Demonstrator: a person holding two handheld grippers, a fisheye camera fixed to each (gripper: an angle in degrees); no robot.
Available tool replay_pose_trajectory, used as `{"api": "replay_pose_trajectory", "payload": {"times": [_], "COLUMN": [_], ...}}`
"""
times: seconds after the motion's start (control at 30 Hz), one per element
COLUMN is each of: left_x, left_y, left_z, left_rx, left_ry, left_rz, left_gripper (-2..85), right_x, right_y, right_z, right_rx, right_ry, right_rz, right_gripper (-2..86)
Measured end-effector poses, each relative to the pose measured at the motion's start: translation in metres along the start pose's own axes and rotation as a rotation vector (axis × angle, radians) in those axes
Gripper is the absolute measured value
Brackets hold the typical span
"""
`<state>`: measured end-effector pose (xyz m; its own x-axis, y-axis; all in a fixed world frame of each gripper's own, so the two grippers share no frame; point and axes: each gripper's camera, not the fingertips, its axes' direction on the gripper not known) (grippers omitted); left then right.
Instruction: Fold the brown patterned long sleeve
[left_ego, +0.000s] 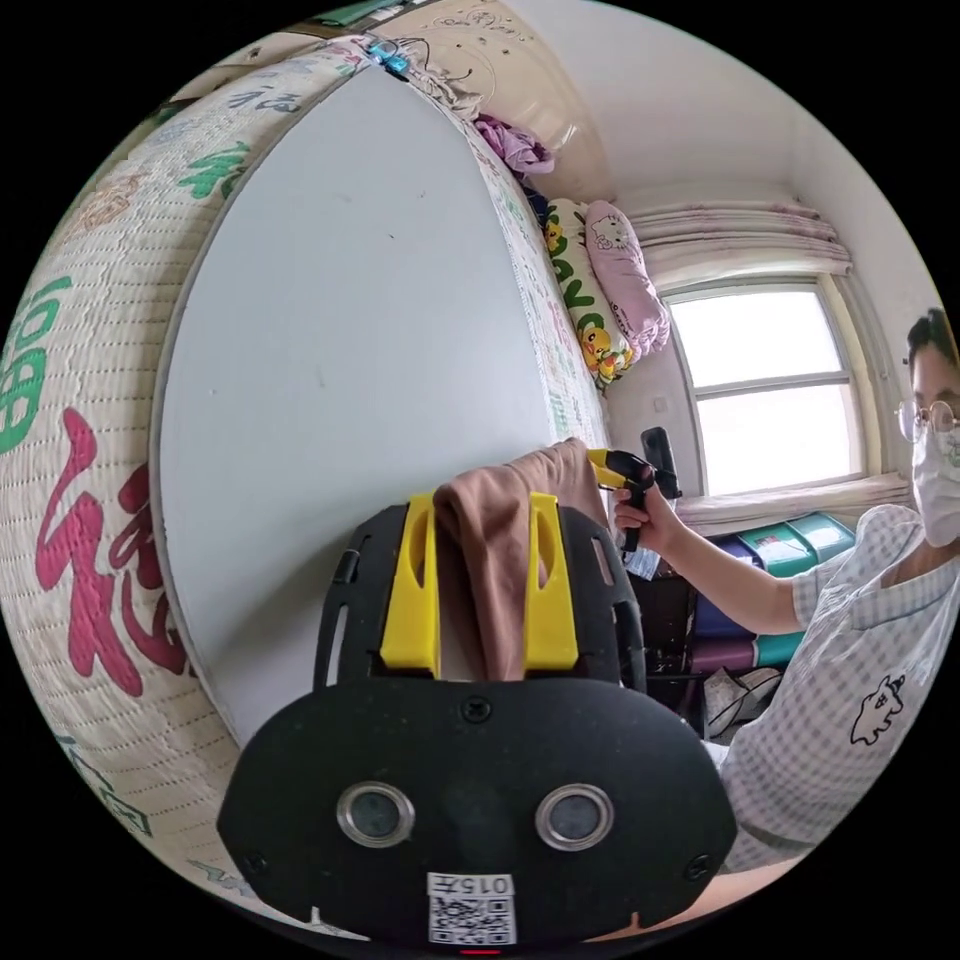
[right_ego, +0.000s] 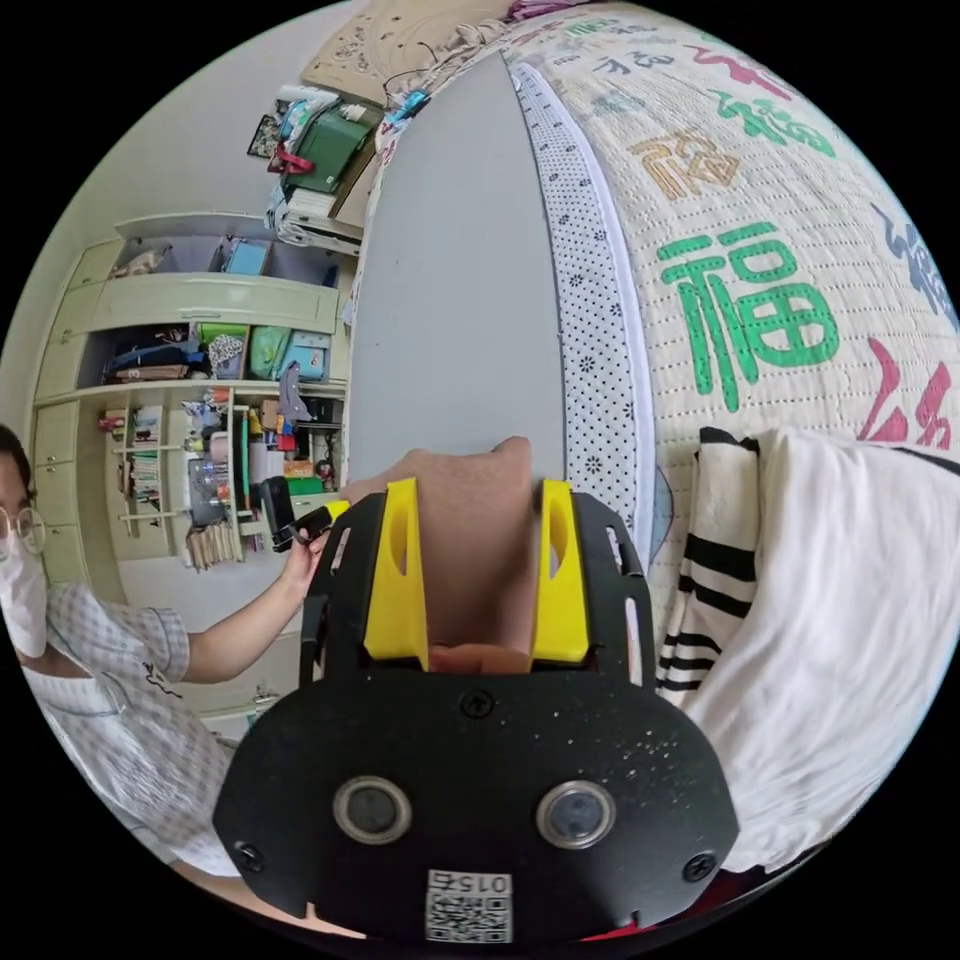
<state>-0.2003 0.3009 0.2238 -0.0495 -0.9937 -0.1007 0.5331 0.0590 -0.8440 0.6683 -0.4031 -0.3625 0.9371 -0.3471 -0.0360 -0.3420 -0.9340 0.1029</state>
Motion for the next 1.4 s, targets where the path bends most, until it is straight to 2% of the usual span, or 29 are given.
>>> {"api": "replay_pose_trajectory", "payload": {"times": [0.3, 0.53, 0.7, 0.77, 0.9, 1.0, 1.23, 1.4], "left_x": [-0.032, -0.026, 0.004, 0.037, 0.098, 0.143, 0.263, 0.329], "left_y": [-0.001, 0.017, 0.032, 0.043, 0.065, 0.083, 0.096, 0.092], "left_z": [0.041, 0.06, 0.064, 0.061, 0.059, 0.072, 0.158, 0.258], "left_rx": [-0.087, -0.067, -0.057, -0.013, 0.051, 0.072, 0.042, 0.013], "left_ry": [0.178, 0.102, 0.067, 0.034, 0.02, 0.059, 0.181, 0.35], "left_rz": [-0.027, -0.003, 0.08, 0.173, 0.332, 0.4, 0.606, 0.784], "left_gripper": [9.4, 7.8, 7.4, 7.1, 6.9, 6.8, 6.7, 6.5], "right_x": [-0.088, -0.192, -0.294, -0.339, -0.41, -0.458, -0.547, -0.6], "right_y": [-0.09, -0.144, -0.156, -0.144, -0.09, -0.051, 0.018, 0.066], "right_z": [-0.005, -0.003, -0.024, -0.05, -0.133, -0.196, -0.35, -0.467], "right_rx": [-0.034, -0.06, 0.05, 0.157, 0.414, 0.505, 0.712, 0.916], "right_ry": [-0.029, 0.081, 0.042, 0.008, -0.203, -0.244, -0.111, 0.145], "right_rz": [0.057, 0.025, -0.088, -0.165, -0.25, -0.307, -0.411, -0.393], "right_gripper": [12.9, 9.7, 8.4, 8.2, 8.1, 8.0, 7.9, 8.0]}}
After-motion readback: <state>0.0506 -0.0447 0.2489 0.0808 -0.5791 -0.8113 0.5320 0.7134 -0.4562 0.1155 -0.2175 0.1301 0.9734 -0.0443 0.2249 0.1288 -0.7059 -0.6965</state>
